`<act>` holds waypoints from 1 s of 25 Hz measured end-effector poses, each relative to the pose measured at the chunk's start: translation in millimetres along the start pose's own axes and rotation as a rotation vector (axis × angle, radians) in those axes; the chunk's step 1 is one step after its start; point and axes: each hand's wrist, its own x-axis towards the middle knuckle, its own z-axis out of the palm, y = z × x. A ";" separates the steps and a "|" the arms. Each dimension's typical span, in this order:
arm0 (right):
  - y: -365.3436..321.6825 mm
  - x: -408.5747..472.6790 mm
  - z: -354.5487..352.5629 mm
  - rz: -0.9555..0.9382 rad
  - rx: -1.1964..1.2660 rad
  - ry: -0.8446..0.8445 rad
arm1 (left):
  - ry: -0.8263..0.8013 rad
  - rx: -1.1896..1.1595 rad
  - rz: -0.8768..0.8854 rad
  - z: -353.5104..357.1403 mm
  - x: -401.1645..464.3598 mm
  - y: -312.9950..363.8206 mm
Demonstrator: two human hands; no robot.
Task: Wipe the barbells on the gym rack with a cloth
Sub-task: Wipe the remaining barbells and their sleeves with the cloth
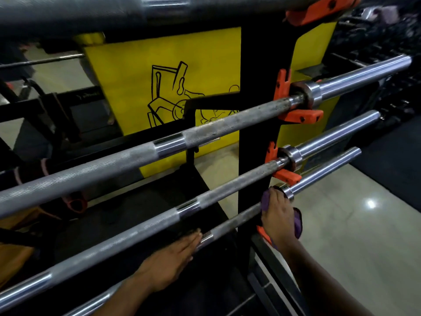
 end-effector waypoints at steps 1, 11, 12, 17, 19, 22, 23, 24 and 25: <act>-4.2 -0.3 6.0 0.054 -0.014 -0.007 | -0.005 0.003 -0.001 -2.9 -2.3 1.2; -81.1 -69.5 49.7 -0.098 0.158 0.019 | -0.075 -0.076 0.105 -7.3 -13.4 -16.4; -93.0 -80.0 55.1 -0.201 0.106 -0.017 | -0.089 -0.058 0.112 -6.6 -20.2 -22.0; -61.0 -61.1 54.2 -0.349 -0.104 0.018 | -0.103 -0.001 0.123 -6.5 -36.2 -29.3; -35.1 -39.2 44.4 -0.204 -0.086 0.044 | -0.094 -0.012 0.130 -5.4 -34.1 -29.2; -34.2 -26.7 47.4 -0.057 -0.032 0.055 | -0.095 -0.001 0.126 -4.0 -34.6 -30.7; -45.9 -29.8 49.3 -0.021 -0.002 0.067 | -0.099 -0.003 0.121 -5.1 -34.8 -30.3; -59.5 -35.5 51.8 -0.020 0.007 0.086 | -0.104 -0.018 0.120 -6.6 -34.9 -30.0; -73.3 -44.9 54.9 -0.063 -0.002 0.090 | -0.112 -0.045 0.122 -8.3 -35.3 -29.3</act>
